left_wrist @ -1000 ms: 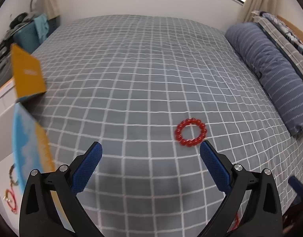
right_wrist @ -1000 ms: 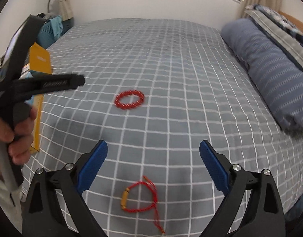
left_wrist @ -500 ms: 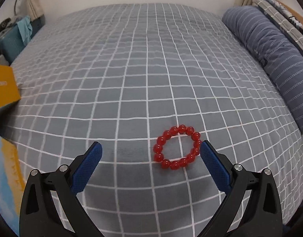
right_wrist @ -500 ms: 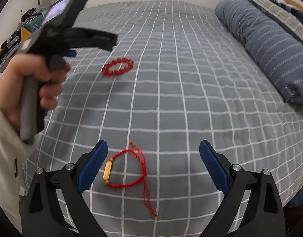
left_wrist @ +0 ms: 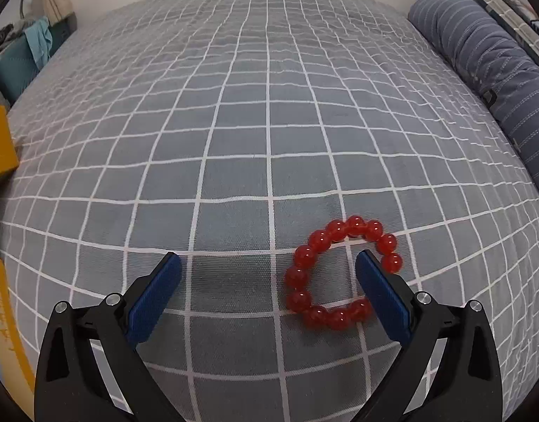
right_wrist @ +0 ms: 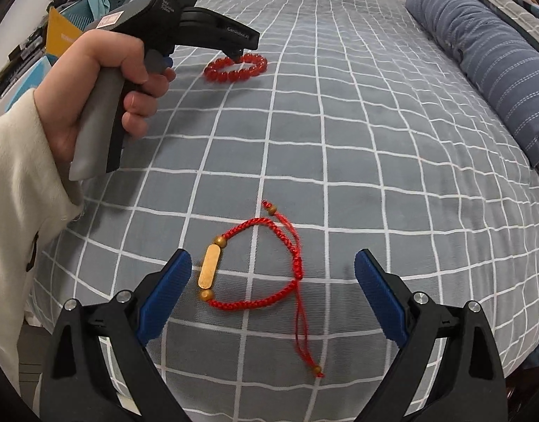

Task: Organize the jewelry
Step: 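Grasp red bead bracelet with left tool while right tool grasps red cord bracelet, then lift both red bracelets and carry them over the white box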

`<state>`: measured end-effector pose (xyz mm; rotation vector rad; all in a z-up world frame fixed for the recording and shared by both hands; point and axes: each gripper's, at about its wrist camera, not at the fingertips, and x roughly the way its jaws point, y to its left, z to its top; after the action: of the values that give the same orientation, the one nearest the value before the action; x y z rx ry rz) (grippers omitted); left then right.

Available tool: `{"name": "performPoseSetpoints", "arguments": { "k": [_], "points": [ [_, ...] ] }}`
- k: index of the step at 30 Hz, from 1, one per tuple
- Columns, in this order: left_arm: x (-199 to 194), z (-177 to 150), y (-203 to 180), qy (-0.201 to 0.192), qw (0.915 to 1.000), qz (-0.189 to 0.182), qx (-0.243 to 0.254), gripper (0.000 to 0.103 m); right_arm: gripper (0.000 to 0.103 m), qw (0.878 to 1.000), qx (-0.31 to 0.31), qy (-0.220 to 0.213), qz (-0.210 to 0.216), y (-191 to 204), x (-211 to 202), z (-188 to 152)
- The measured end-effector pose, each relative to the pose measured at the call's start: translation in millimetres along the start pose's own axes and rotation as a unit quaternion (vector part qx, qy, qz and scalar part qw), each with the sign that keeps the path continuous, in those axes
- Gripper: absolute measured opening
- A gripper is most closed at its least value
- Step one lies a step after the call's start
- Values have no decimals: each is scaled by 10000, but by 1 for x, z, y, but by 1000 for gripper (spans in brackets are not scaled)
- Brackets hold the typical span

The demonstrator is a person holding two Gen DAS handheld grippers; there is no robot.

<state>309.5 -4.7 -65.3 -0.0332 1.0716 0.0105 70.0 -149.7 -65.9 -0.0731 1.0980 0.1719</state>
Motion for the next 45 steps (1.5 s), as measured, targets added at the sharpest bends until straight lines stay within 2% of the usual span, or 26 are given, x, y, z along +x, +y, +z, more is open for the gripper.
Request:
{"name": "performPoseSetpoints", "arguments": {
  "k": [3,6,7,8,10,11,13,14,16,17,23,26,45],
  "points": [
    [8,1,-2,59,10000,15,-30,94,90,10000,-25,38,27,1,3,-1],
    [10,0,0,47,9999,127,-32,86,90,10000,17,76,33,0,6,-3],
    [10,0,0,27,9999,123,-36,79,89,9999,29,89,46,-1,7,-4],
    [12,3,0,21,9999,97,-33,76,85,9999,31,106,64,-1,7,-4],
    [11,3,0,31,10000,51,-21,58,78,9997,45,177,140,-3,11,-3],
    [11,3,0,41,10000,62,-1,55,75,9996,56,192,187,-4,12,-3],
    [11,3,-2,61,10000,22,48,37,71,9995,50,198,227,-2,13,-4],
    [10,3,-2,60,10000,35,71,34,66,9995,35,189,232,-1,12,-4],
    [10,4,-2,74,9999,2,84,18,60,9995,31,183,243,1,12,-5],
    [10,3,-2,90,9999,-18,85,15,56,9995,29,185,240,1,11,-6],
    [7,3,0,97,9999,-89,80,13,20,9998,49,110,166,0,9,-7],
    [6,3,-1,88,9999,-77,96,13,9,9997,86,77,211,-1,7,-7],
    [-24,2,-5,-81,9991,-386,133,13,9,9996,149,-178,145,-1,-12,1]
  ]
}}
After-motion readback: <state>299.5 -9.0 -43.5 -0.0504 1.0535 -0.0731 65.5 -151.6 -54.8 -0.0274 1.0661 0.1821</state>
